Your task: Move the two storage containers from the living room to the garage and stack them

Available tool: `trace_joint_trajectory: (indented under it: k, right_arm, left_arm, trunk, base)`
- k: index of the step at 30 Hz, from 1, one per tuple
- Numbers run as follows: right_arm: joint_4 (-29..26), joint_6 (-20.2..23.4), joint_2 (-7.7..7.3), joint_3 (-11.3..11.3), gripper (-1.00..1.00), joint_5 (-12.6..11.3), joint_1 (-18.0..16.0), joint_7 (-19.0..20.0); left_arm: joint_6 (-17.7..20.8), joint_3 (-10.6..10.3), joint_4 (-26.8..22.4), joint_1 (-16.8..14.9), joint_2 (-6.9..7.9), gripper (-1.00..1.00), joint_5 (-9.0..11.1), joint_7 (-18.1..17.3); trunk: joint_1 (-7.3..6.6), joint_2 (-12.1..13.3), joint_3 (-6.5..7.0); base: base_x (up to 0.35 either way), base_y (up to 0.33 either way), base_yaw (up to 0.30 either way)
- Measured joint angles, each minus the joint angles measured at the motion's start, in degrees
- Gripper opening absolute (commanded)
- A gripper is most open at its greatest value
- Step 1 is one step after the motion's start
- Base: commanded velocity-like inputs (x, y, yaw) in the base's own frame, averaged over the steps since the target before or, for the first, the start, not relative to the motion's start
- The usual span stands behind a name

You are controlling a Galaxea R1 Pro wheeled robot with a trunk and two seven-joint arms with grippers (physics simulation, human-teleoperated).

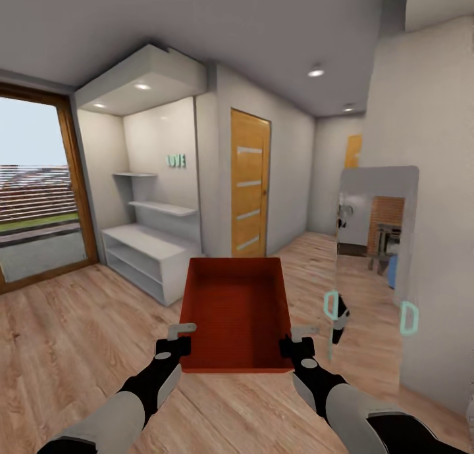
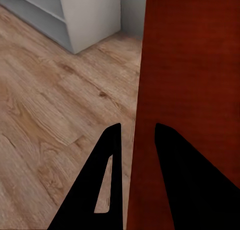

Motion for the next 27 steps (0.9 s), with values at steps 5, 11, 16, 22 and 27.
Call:
trace_joint_trajectory:
  k: [5, 11, 16, 22, 27]
  right_arm:
    - [0.00, 0.03, -0.01, 0.00, -1.00, 0.03, -0.02, 0.01]
    - [0.00, 0.07, 0.01, 0.03, -1.00, -0.03, -0.03, 0.01]
    - [0.00, 0.07, 0.01, 0.02, -1.00, -0.04, -0.02, 0.01]
    - [0.00, 0.07, 0.02, 0.01, -1.00, -0.07, 0.01, 0.00]
    - [0.00, 0.07, 0.02, 0.02, -1.00, -0.07, -0.01, 0.00]
  left_arm:
    - [0.02, 0.01, 0.00, 0.00, -0.01, -1.00, 0.02, 0.02]
    - [0.10, -0.01, -0.06, 0.00, 0.01, -1.00, 0.02, 0.03]
    - [0.12, -0.02, -0.08, 0.00, 0.02, -1.00, 0.02, 0.02]
    - [0.15, -0.05, -0.07, 0.00, 0.02, -1.00, 0.02, 0.02]
    - [0.14, -0.02, -0.08, 0.00, 0.02, -1.00, 0.02, 0.02]
  trunk:
    - [0.00, 0.00, 0.00]
    - [0.00, 0.00, 0.00]
    - [0.00, 0.00, 0.00]
    - [0.00, 0.00, 0.00]
    - [0.00, 0.00, 0.00]
  base:
    - [0.323, 0.141, -0.268]
    - [0.323, 0.166, -0.272]
    - [0.321, 0.180, -0.272]
    - [0.321, 0.181, -0.272]
    - [0.321, 0.182, -0.272]
